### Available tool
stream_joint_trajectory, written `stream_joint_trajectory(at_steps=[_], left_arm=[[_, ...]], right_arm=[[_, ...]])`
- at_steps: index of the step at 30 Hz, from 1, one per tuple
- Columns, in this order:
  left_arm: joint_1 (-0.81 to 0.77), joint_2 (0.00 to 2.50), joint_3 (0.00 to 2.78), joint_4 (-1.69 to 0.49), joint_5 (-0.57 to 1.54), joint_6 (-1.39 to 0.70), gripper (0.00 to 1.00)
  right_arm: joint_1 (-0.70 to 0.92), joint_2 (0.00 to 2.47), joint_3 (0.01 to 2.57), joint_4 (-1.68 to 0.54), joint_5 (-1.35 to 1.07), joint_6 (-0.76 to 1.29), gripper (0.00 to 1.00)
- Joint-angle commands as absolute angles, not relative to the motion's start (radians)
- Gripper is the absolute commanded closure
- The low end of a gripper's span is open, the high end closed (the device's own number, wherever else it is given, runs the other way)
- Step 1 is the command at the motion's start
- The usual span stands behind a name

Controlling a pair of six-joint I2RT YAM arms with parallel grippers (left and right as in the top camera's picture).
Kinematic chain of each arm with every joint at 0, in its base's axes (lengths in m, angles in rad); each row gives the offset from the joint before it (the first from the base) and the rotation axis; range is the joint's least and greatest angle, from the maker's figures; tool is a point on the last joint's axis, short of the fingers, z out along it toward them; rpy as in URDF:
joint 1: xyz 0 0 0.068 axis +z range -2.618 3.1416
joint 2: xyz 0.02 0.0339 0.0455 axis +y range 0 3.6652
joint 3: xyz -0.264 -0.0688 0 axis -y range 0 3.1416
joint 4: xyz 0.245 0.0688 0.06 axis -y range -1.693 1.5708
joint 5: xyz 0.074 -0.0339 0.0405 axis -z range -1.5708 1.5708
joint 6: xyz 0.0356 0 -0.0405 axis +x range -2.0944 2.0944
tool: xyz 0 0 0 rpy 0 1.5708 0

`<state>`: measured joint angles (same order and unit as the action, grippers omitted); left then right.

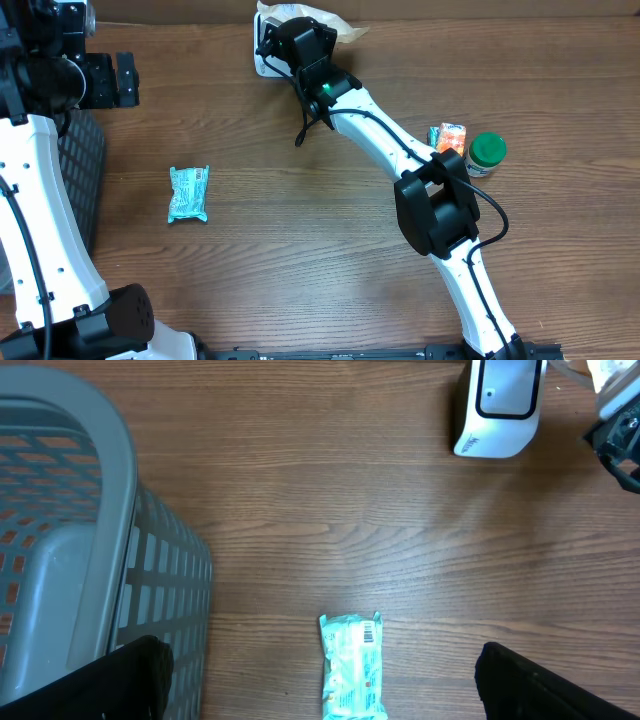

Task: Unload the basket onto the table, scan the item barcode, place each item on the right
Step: 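Hold the bread bag label in front of the scanner, then carry the bread bag right and release it beside the jar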

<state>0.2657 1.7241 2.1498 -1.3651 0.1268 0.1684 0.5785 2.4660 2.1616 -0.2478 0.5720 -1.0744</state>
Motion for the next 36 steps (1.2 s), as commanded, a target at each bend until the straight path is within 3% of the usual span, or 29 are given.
stream_joint_trajectory(at_steps=[1,19,29,36], left_arm=[[0.268,1.726,2.17,-1.364,0.126,0.187,0.0],[0.268,1.726,2.17,-1.364,0.126,0.187,0.0],[0.268,1.726,2.17,-1.364,0.126,0.187,0.0],[0.268,1.726,2.17,-1.364,0.126,0.187,0.01]], right_arm=[[0.588,2.466,2.169,-0.24,0.517,-1.083,0.96],[0.591,2.487,2.167,-0.09,0.665,-1.078,0.96],[0.59,2.206,2.168,-0.328,0.572,-0.677,0.96],[0.557,1.918,2.168,-0.803,0.187,-0.195,0.96]])
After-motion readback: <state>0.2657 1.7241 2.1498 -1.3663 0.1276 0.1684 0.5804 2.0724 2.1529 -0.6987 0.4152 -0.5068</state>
